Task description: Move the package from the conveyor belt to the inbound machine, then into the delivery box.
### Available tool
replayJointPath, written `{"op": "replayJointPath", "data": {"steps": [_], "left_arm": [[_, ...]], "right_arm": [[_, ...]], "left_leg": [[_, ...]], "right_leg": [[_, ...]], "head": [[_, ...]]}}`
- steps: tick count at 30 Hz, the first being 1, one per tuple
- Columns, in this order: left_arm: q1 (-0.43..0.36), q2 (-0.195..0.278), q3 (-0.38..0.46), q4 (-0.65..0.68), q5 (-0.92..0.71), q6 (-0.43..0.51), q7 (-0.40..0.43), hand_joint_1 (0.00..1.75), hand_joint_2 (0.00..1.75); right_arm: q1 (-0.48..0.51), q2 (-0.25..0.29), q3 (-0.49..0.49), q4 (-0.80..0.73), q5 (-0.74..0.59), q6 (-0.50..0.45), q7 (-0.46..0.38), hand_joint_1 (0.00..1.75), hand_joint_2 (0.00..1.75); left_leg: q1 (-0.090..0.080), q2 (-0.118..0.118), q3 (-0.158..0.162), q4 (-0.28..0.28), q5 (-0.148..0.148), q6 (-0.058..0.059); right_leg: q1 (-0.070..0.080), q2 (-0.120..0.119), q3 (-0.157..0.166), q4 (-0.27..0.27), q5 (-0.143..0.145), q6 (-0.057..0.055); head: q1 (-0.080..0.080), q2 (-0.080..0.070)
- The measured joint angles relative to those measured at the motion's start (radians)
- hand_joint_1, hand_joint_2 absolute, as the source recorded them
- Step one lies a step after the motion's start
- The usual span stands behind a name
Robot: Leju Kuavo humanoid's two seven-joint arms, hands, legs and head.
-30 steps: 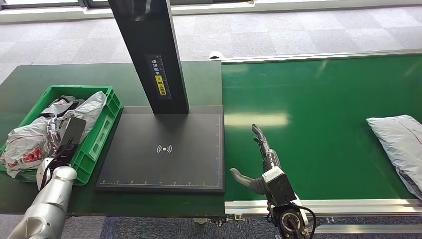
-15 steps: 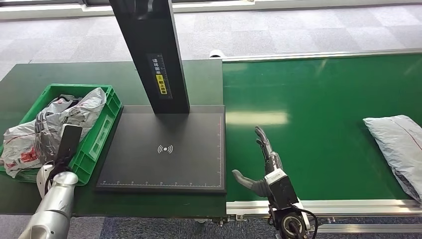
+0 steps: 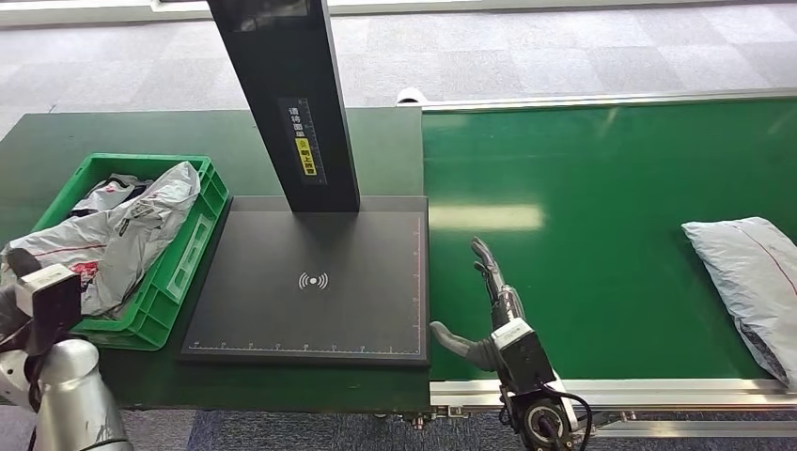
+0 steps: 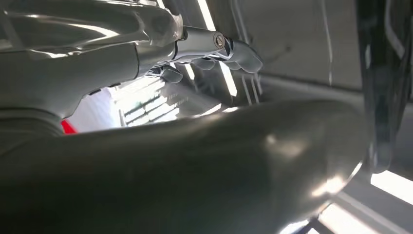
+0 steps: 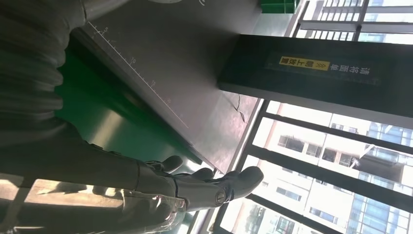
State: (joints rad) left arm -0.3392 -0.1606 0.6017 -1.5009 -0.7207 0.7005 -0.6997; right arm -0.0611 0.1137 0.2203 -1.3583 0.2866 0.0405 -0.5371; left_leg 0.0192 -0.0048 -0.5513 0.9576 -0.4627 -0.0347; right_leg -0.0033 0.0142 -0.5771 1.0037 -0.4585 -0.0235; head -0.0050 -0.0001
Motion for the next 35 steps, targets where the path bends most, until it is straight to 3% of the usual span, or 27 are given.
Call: {"op": "replayJointPath", "data": {"steps": [4, 8, 12, 15, 18, 21, 30, 33, 35], "left_arm": [[0.017, -0.027, 0.014, -0.165, 0.031, 0.000, 0.000, 0.00, 0.00], [0.052, -0.027, -0.050, -0.255, 0.115, 0.000, -0.001, 0.00, 1.75], [0.090, -0.010, -0.174, -0.302, 0.253, -0.006, -0.002, 0.00, 1.75], [0.120, 0.022, -0.286, -0.310, 0.524, -0.068, -0.001, 0.00, 1.75], [0.144, 0.036, -0.366, -0.304, 0.737, -0.266, 0.000, 0.00, 1.75], [0.159, 0.033, -0.395, -0.287, 0.763, -0.457, 0.000, 0.00, 1.75], [0.186, 0.038, -0.452, -0.173, 0.832, -0.827, 0.006, 0.00, 1.75], [0.195, 0.045, -0.472, -0.086, 0.882, -0.996, 0.050, 0.00, 1.75], [0.198, 0.047, -0.482, -0.047, 0.888, -1.045, 0.073, 0.00, 1.75]], "right_arm": [[-0.006, 0.000, 0.009, 0.013, -0.006, -0.006, -0.012, 0.00, 1.75], [-0.010, -0.002, 0.013, 0.017, -0.017, -0.010, -0.015, 0.00, 1.75], [-0.014, -0.006, 0.013, 0.019, -0.025, -0.010, -0.016, 0.00, 1.75], [-0.018, -0.008, 0.014, 0.022, -0.026, -0.010, -0.017, 0.00, 1.75], [-0.020, -0.009, 0.013, 0.022, -0.026, -0.010, -0.018, 0.00, 1.75], [-0.021, -0.010, 0.013, 0.022, -0.026, -0.010, -0.018, 0.00, 1.75], [-0.022, -0.014, 0.012, 0.022, -0.020, 0.003, -0.021, 0.00, 1.75], [-0.026, -0.014, 0.011, 0.022, -0.009, 0.017, -0.021, 0.00, 1.75], [-0.028, -0.014, 0.011, 0.022, -0.004, 0.023, -0.019, 0.00, 1.75]], "left_leg": [[0.000, -0.001, 0.000, 0.000, 0.000, 0.000], [0.000, -0.001, 0.000, 0.000, 0.000, 0.000], [0.000, -0.001, 0.000, 0.000, 0.000, 0.000], [0.000, -0.002, 0.000, 0.000, 0.000, 0.000], [0.000, -0.001, -0.001, 0.000, 0.000, 0.000], [0.000, 0.000, -0.001, 0.000, 0.000, 0.000], [0.000, -0.001, -0.001, 0.001, -0.001, 0.001], [0.000, -0.001, -0.001, 0.001, -0.001, 0.001], [0.000, -0.001, -0.001, 0.001, -0.001, 0.001]], "right_leg": [[0.000, -0.001, 0.000, 0.000, 0.000, 0.000], [0.000, -0.001, 0.000, 0.000, 0.000, 0.000], [0.000, -0.001, 0.000, 0.000, 0.000, 0.000], [0.000, -0.002, 0.000, 0.000, 0.000, 0.000], [0.000, -0.002, 0.000, 0.000, 0.000, 0.000], [0.000, -0.001, 0.000, 0.000, 0.000, 0.001], [-0.001, -0.001, -0.001, 0.000, -0.001, 0.001], [-0.001, -0.001, -0.001, 0.000, -0.001, 0.001], [-0.001, -0.001, -0.001, 0.000, -0.001, 0.001]], "head": [[0.000, 0.000], [0.000, 0.000], [0.000, 0.000], [0.000, 0.000], [0.000, 0.000], [0.000, 0.000], [0.000, 0.000], [0.000, 0.000], [0.000, 0.000]]}}
